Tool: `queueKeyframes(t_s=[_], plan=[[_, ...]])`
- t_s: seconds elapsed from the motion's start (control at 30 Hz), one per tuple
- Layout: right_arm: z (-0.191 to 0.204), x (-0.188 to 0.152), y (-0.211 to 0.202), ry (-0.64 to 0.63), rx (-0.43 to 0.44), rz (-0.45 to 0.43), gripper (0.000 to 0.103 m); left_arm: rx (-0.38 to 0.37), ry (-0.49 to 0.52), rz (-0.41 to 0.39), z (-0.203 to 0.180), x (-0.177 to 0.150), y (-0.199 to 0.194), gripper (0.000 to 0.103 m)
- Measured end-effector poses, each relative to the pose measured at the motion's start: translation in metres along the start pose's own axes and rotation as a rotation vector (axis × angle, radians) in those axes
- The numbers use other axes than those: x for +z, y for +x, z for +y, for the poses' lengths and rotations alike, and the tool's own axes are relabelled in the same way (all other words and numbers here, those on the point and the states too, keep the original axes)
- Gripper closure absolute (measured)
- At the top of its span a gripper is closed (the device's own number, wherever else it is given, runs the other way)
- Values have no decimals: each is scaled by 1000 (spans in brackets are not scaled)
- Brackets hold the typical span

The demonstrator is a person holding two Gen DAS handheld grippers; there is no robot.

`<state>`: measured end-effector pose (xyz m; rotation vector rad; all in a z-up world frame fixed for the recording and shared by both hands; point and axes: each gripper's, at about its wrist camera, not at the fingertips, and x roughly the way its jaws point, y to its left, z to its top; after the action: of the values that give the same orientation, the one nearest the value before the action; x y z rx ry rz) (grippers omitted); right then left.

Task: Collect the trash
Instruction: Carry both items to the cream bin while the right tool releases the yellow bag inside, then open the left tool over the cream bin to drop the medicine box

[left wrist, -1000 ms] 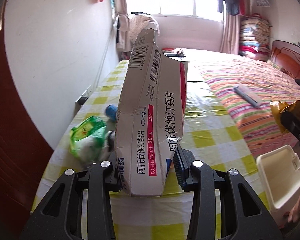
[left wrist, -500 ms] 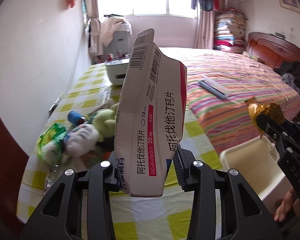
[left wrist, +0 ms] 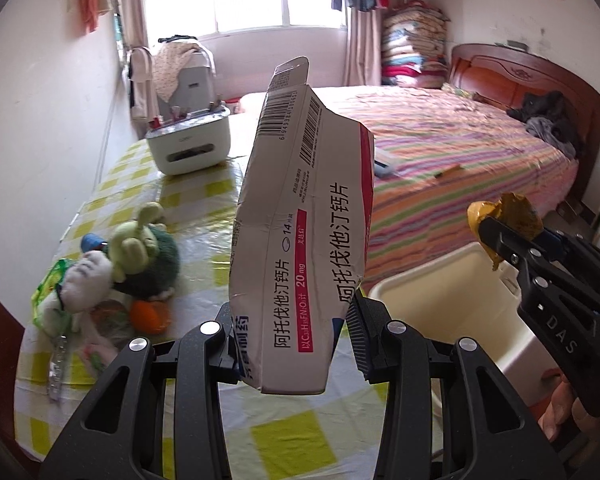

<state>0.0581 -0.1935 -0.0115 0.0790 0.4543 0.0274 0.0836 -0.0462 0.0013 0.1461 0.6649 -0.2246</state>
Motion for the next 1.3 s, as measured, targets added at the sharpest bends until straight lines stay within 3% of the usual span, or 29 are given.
queueKeyframes(t_s=[0.2,0.3,0.37,0.43,0.47,1.07,1.17,1.23,1.3], plan=[[-20,-4,0,57,-62,20,72,-32,26,7,-17,-2,7,65],[-31,-7,3,86,-104,39,64,-41,30,10,-20,-3,8,65],[-37,-8,4,110,-115,53,56,-49,40,15,-24,-4,11,64],[-43,-10,3,143,-116,50,38,-60,45,18,-28,-5,12,64],[-45,-10,2,154,-112,48,37,-67,49,20,-30,-5,13,64],[-83,-3,-37,325,-210,-143,33,-257,185,83,-83,-11,32,63],[-86,-3,-38,331,-223,-146,33,-264,222,80,-95,-11,33,54],[-88,-3,-39,336,-228,-149,33,-243,224,55,-98,-10,31,17],[-90,-3,-40,341,-235,-154,33,-210,205,7,-94,-8,26,15]])
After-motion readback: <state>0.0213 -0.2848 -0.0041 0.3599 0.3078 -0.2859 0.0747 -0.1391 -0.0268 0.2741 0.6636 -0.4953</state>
